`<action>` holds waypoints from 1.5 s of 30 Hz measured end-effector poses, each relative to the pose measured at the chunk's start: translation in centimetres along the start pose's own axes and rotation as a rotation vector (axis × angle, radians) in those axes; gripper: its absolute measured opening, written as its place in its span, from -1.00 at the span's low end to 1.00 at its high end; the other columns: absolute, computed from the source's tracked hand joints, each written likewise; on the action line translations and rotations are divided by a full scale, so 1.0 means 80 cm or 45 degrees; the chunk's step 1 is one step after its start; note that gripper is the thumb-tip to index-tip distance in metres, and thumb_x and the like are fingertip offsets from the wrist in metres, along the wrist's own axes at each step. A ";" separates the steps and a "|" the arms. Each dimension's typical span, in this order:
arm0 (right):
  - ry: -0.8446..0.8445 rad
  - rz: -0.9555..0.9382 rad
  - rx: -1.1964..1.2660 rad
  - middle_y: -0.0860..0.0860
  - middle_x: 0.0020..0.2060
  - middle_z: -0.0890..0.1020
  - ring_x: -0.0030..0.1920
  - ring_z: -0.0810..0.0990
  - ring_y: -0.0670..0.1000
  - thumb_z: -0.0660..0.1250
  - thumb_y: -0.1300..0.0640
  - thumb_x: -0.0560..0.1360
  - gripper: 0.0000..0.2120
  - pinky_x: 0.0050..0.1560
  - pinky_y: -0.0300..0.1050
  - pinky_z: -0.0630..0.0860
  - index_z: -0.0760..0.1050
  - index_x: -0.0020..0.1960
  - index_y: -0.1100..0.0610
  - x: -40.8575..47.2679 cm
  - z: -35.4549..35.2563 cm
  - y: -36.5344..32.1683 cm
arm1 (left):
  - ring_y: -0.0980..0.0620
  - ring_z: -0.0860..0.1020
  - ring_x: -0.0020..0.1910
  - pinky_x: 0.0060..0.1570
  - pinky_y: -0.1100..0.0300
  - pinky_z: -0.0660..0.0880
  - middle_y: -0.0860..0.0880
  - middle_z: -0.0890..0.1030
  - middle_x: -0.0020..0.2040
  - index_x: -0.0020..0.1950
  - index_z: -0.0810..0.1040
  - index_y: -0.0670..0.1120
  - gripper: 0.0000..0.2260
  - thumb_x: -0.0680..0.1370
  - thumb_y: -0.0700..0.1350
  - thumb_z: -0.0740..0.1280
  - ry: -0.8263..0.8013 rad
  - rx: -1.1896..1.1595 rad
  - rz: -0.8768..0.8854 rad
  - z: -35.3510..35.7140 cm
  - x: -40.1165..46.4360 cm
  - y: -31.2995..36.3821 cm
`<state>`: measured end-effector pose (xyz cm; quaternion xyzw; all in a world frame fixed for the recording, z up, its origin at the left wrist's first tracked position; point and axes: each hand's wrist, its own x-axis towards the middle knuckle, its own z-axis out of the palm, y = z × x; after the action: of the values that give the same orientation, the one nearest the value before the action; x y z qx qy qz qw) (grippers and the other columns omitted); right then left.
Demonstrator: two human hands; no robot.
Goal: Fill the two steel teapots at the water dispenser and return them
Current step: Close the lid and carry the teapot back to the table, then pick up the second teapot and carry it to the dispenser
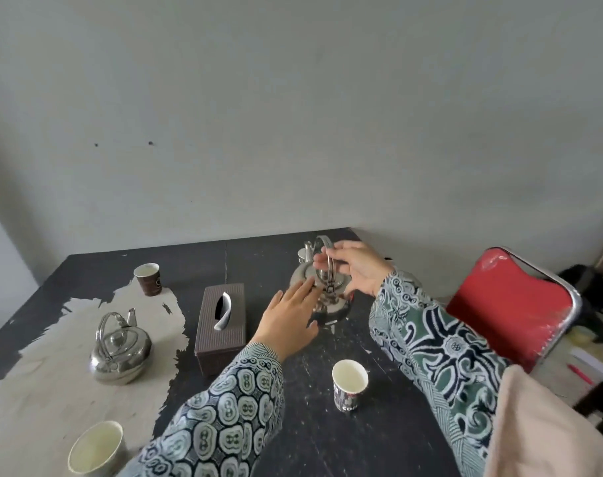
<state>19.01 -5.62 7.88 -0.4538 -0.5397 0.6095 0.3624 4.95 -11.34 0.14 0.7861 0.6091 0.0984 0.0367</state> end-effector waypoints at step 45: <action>0.191 -0.124 -0.545 0.04 0.05 0.51 0.19 0.36 0.10 0.25 0.09 0.48 -0.77 0.24 0.05 0.34 0.37 0.13 0.04 0.177 -0.014 0.122 | 0.04 0.33 0.36 0.29 0.09 0.26 0.06 0.40 0.37 0.28 0.46 0.02 -0.69 0.55 -0.06 0.15 0.079 0.059 -0.605 0.099 0.041 -0.152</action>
<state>15.95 6.41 -4.03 -0.5378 -0.6496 0.4274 0.3258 -4.22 -4.62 -9.40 0.6179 0.7799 0.0971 0.0222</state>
